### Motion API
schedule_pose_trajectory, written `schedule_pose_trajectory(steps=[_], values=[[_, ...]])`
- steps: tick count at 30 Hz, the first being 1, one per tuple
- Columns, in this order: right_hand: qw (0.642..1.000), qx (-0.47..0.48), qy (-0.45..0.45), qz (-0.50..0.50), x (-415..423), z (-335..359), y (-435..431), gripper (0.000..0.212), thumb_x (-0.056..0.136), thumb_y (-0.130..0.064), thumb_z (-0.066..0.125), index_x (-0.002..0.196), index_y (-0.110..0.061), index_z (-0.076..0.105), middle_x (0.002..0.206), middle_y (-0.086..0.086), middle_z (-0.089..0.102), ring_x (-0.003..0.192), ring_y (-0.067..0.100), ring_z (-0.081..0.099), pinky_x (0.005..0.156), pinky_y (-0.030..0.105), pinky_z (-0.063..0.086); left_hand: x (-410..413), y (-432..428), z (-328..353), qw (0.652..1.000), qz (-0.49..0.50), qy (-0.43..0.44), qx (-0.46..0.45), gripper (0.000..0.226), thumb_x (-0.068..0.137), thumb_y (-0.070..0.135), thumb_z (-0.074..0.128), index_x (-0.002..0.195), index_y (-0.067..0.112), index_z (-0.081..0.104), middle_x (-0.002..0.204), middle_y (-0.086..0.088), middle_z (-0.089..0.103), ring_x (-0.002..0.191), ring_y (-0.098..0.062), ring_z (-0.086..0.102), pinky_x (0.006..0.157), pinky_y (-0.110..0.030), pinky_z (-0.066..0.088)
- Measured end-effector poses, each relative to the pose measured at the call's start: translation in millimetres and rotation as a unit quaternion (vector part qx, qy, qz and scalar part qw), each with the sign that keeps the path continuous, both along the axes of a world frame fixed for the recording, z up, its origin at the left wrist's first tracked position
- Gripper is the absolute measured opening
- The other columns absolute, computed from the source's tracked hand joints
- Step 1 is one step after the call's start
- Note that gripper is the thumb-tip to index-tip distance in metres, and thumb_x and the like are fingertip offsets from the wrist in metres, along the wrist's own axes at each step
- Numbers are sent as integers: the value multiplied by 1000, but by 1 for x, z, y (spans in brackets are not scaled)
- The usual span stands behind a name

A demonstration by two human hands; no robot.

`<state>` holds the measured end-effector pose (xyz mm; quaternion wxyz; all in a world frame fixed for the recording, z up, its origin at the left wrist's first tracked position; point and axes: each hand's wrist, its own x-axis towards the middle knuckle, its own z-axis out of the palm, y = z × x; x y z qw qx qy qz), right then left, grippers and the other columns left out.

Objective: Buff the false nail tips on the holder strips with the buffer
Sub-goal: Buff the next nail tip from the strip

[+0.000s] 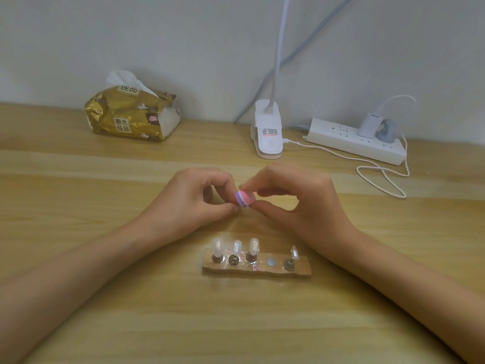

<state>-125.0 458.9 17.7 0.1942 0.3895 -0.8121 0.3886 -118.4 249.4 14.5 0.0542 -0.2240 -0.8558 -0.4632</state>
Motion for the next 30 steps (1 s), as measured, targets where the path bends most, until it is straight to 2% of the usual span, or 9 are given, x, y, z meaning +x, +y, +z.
schedule_pose_trajectory(steps=[2,6,9,11,13,15,23,27,30], values=[[999,-1,-41,-5,0,1,1,8,87,-5,77,90,-8,69,89,-3,72,83,9,71,79,20,57,-1,0,0,1000,7,2,-1,20,75,5,81,67,19,69,66,15,61,52,-6,41,51,-18,33],[999,1,-36,-3,0,1,3,12,85,-1,77,91,-6,69,90,-1,72,84,8,72,81,21,59,-1,0,0,1000,2,-3,-1,21,75,4,81,68,19,68,66,14,60,53,-8,41,52,-20,33],[996,-8,-85,5,1,2,3,14,84,0,77,90,-7,67,90,-1,74,85,5,73,80,19,58,0,0,-1,1000,3,2,0,23,74,4,81,66,21,67,66,17,60,53,-6,41,51,-17,32],[999,-10,-51,-4,2,1,3,13,84,0,78,89,-6,67,90,0,74,85,5,73,80,15,56,0,0,-1,1000,-1,-1,0,22,74,5,81,67,21,68,66,17,60,53,-7,41,51,-17,32],[998,-11,-63,1,1,2,1,14,84,0,78,89,-7,67,90,0,74,85,5,73,80,16,56,-1,-1,-2,1000,2,0,2,22,75,6,81,67,21,68,68,16,61,54,-7,41,51,-18,32],[997,-8,-73,3,2,2,1,12,85,-3,77,88,-8,67,90,0,74,85,6,73,80,17,57,-1,0,-3,1000,-1,-1,4,20,73,9,82,67,21,67,68,15,61,54,-7,42,52,-18,33],[1000,21,12,-3,3,1,2,13,82,0,79,86,-5,68,86,0,70,81,11,66,80,28,58,-1,0,-2,1000,-1,1,1,22,74,12,80,65,26,66,67,16,62,51,-5,41,50,-17,32],[1000,22,-18,1,2,2,3,10,86,-4,78,87,-7,69,87,-1,71,82,13,67,80,34,58,-1,0,-3,1000,1,8,-1,20,74,12,81,66,23,67,65,17,61,50,-5,40,49,-15,32],[1000,25,13,11,2,1,2,8,86,-4,78,88,-5,71,88,3,71,83,18,68,79,35,57,-1,1,-2,1000,2,6,0,20,75,13,81,66,22,67,65,16,60,52,-6,39,50,-18,32]])
